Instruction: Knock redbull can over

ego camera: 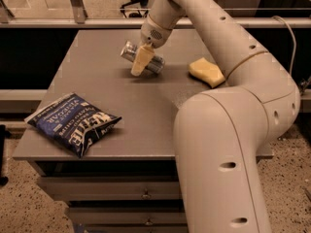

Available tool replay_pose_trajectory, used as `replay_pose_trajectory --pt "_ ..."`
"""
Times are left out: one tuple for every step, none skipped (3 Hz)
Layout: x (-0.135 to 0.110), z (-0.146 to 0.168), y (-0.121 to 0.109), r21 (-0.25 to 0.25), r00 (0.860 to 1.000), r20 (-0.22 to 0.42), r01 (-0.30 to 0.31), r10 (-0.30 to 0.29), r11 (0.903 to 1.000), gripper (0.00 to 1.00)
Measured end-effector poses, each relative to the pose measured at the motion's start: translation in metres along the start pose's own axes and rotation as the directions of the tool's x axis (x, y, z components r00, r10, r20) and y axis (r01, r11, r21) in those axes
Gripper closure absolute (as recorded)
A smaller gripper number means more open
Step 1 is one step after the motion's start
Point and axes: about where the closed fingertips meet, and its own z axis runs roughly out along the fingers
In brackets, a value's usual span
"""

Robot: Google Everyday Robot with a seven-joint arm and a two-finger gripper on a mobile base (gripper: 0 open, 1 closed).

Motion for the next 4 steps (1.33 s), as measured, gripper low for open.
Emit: replay_pose_trajectory --pt "-0.006 0.010 0.001 -0.024 1.000 -0.012 0.028 -0.028 0.9993 0.00" --pt "-0.006 0.010 0.000 -0.024 0.999 -0.013 0.029 -0.029 0.9993 0.00" --pt "-0.001 0.004 0.000 -0.013 1.000 0.000 0.016 -0.016 0.9998 0.00" --pt "0.009 -0.016 -0.002 0.022 0.997 0.069 -0.026 0.025 0.9994 0.00"
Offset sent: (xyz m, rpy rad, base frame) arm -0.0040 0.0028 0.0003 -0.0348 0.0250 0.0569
